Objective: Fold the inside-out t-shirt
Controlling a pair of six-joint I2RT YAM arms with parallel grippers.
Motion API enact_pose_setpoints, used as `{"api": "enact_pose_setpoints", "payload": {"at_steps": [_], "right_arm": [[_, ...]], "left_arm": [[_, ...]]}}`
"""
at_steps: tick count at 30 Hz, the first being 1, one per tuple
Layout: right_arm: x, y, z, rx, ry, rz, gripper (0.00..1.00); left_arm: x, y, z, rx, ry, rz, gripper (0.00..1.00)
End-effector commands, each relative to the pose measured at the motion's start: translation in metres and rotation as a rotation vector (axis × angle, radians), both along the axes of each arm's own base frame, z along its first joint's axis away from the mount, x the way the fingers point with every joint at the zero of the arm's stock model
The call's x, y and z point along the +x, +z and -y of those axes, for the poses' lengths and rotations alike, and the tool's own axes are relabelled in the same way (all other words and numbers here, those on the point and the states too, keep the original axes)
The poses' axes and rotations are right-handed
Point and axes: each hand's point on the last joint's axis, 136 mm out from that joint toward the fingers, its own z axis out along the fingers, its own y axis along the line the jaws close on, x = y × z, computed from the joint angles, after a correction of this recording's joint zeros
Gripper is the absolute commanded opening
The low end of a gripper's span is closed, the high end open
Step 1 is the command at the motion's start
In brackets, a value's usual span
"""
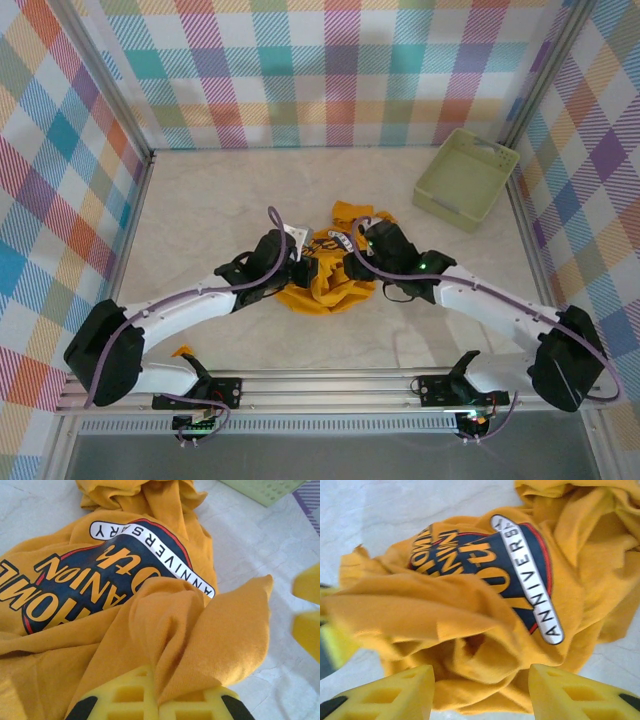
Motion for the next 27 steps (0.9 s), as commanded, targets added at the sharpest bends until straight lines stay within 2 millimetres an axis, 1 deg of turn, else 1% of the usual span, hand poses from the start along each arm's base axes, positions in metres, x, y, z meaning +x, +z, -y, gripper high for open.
{"api": "enact_pose_setpoints", "payload": {"at_steps": [1,3,6,7,12,16,20,22,27], "right_arm": [[-0.004,0.013,-0.008,-0.018,0.014,0.010,0.53],[-0.001,0.005,-0.009,-0.052,-0.018,-0.018,0.55],[0.008,-0.011,0.000,-0.119,-0.106,-0.048,0.58],[0.010,-0.013,0.001,-0.134,-0.124,-0.050,0.58],[0.017,-0.016,0.001,-0.163,-0.168,-0.071,0.58],[0.019,-0.024,0.000,-0.186,-0.190,-0.101,0.63],[0.023,-0.028,-0.002,-0.206,-0.212,-0.115,0.65],[0.026,-0.027,0.001,-0.218,-0.237,-0.109,0.64],[0.026,-0.031,0.022,-0.311,-0.313,-0.110,0.63]], "left_arm": [[0.010,0.016,0.005,-0.045,0.018,0.021,0.00],[0.010,0.018,0.006,-0.052,0.016,0.023,0.00],[0.009,0.021,0.006,-0.057,0.016,0.027,0.00],[0.009,0.021,0.006,-0.058,0.016,0.028,0.00],[0.008,0.020,0.004,-0.051,0.017,0.025,0.00],[0.008,0.021,0.004,-0.054,0.017,0.028,0.00],[0.007,0.022,0.004,-0.059,0.014,0.032,0.00],[0.007,0.021,0.003,-0.056,0.018,0.032,0.00],[0.006,0.020,0.003,-0.052,0.016,0.029,0.00]]}}
